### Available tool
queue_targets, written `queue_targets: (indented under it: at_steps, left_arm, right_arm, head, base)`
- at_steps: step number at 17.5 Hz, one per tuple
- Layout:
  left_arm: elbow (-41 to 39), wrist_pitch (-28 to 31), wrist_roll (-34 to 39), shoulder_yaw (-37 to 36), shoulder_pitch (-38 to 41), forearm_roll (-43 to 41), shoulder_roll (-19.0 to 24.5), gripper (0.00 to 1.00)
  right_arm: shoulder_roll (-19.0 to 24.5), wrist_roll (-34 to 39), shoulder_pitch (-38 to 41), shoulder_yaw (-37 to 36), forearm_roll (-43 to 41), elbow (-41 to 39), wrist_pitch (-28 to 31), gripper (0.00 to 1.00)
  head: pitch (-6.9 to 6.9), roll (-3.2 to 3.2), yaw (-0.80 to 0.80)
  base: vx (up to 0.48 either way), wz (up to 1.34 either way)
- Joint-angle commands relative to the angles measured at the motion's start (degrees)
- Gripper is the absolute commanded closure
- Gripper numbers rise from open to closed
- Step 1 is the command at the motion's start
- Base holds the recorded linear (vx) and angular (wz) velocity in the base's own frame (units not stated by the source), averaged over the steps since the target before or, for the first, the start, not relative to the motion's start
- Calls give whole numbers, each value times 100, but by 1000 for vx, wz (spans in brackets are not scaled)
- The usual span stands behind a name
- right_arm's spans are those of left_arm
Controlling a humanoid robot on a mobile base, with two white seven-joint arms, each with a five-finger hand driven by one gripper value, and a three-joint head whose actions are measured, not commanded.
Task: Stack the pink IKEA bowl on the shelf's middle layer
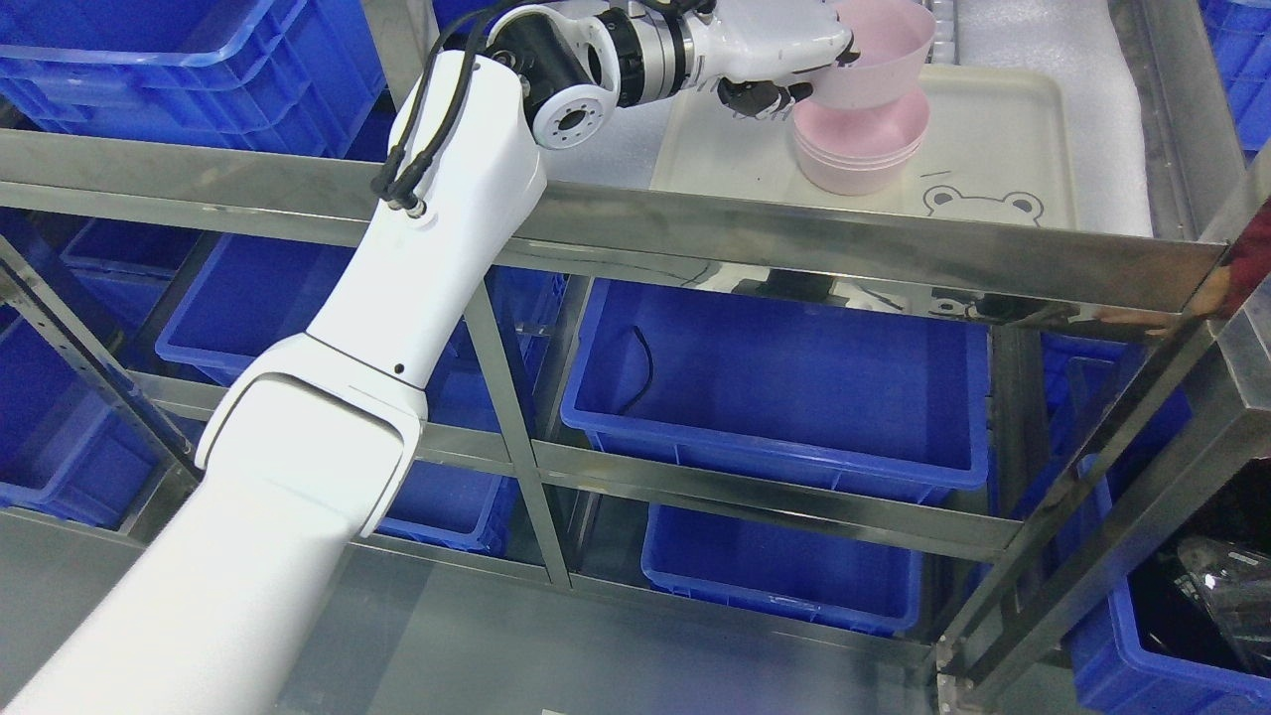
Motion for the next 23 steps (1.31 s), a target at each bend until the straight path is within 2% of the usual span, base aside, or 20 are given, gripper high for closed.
queue_targets:
  at_steps: [1,6,8,9,11,14,16,18,20,21,23]
  left_arm:
    - [183,17,42,-650,19,-14,97,92]
    - [165,8,59,-685,89,21,97,91]
    - [156,8,68,-677,107,21,97,86]
    - [139,8,68,-650,98,13,97,79]
    - [121,17,68,-554,107,12,97,53]
    - [25,17,33,-116,90,21,97,22]
    - [-281,-18,-11,384,90,117,97,14]
    - [-598,-10,-116,772,90,816,97,12]
    - [-705,34,-528,818,116,2571,97,13]
    - [-766,34,-573,774,125,3266,97,13]
    - [-854,17,-574,206,343,4305,97,12]
  right_arm:
    - [-100,-3,132,0,0,-100,2,0]
    - [-100,-3,132,0,0,-100,2,0]
    - [-100,-3,132,0,0,-100,2,0]
    - [-100,-3,132,0,0,-100,2,0]
    - [-100,-3,132,0,0,-100,2,0]
    - [-100,-3,132,0,0,-100,2,0]
    - [-100,-3,132,0,0,-100,2,0]
    - [-100,-3,132,0,0,-100,2,0]
    - [-100,-3,132,0,0,-100,2,0]
    - [-100,-3,132,0,0,-100,2,0]
    - [-100,-3,132,0,0,-100,2,0]
  head:
    - [0,0,0]
    - [0,0,0]
    - [0,0,0]
    - [0,0,0]
    - [0,0,0]
    - [0,0,0]
    - [0,0,0]
    - [0,0,0]
    - [0,0,0]
    - [0,0,0]
    - [0,0,0]
  base:
    - [0,0]
    - [0,0]
    - [0,0]
    - [0,0]
    - [0,0]
    - [0,0]
    - [0,0]
    - [0,0]
    - [0,0]
    - [0,0]
    - [0,0]
